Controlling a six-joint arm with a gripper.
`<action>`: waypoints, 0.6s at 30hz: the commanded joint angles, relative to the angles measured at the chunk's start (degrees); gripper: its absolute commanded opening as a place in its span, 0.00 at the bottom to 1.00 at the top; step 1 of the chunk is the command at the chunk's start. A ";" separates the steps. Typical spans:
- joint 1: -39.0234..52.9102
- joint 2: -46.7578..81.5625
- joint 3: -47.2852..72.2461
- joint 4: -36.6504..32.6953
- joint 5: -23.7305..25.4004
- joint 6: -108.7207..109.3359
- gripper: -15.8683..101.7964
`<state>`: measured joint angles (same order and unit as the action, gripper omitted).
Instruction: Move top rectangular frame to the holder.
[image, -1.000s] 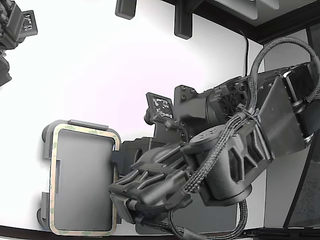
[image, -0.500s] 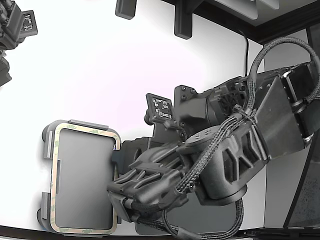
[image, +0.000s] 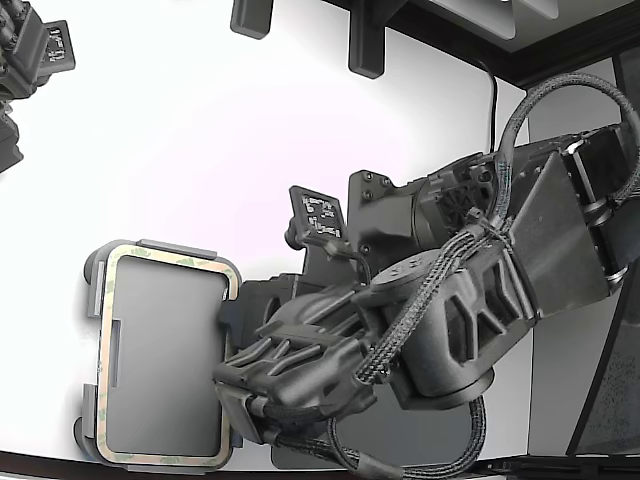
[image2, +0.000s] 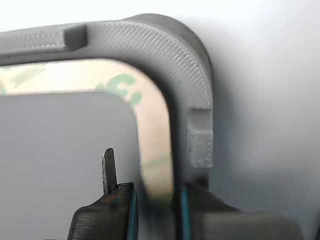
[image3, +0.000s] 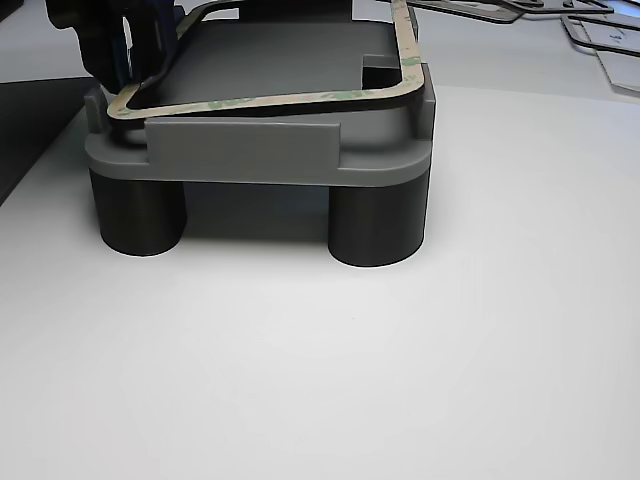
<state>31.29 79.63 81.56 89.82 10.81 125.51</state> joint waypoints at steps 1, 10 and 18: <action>-0.79 1.41 -0.97 -0.18 -0.09 -0.18 0.83; -0.53 2.02 -3.96 0.18 2.37 -4.13 0.98; -1.23 15.73 1.85 -6.86 18.54 -42.98 0.98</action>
<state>31.64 87.28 79.45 86.84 25.05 103.10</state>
